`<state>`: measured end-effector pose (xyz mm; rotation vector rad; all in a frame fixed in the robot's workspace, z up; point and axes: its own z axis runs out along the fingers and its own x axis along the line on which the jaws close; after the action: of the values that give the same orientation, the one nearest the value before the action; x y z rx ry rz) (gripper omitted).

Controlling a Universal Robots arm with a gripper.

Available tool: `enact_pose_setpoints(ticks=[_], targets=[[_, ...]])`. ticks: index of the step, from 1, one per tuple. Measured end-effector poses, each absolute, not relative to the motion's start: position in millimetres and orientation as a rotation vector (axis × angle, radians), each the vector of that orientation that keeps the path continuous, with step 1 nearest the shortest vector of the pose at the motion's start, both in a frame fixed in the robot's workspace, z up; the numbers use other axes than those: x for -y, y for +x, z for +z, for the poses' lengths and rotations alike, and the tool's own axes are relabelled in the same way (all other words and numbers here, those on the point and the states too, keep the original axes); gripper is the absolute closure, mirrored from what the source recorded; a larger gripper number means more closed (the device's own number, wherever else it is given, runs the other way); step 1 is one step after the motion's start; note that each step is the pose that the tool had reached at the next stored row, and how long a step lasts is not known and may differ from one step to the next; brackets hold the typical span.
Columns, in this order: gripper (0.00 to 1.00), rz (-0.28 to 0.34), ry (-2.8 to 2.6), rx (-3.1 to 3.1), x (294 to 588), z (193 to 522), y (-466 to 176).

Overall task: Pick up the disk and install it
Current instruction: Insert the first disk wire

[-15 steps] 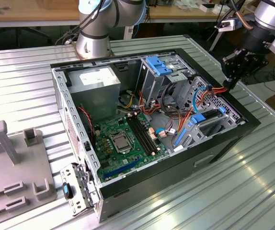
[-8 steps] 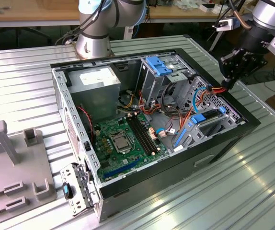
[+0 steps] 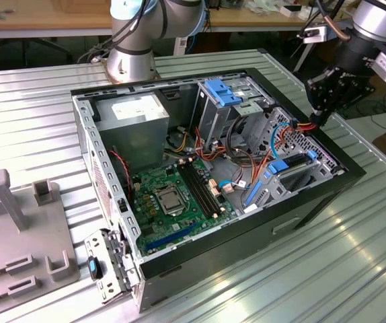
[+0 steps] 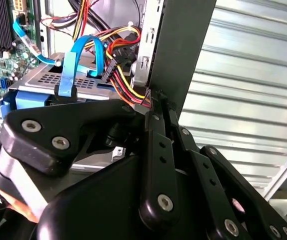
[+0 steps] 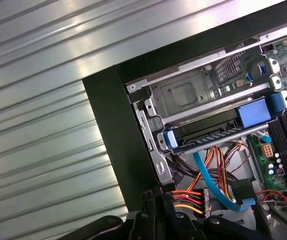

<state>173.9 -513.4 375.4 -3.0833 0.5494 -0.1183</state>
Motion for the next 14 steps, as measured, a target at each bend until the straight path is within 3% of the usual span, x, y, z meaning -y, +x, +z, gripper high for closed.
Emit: enact_pose_setpoints(ticks=[14], targets=[[0.83,-0.119,-3.026,-0.835,513.5,375.3,173.9]])
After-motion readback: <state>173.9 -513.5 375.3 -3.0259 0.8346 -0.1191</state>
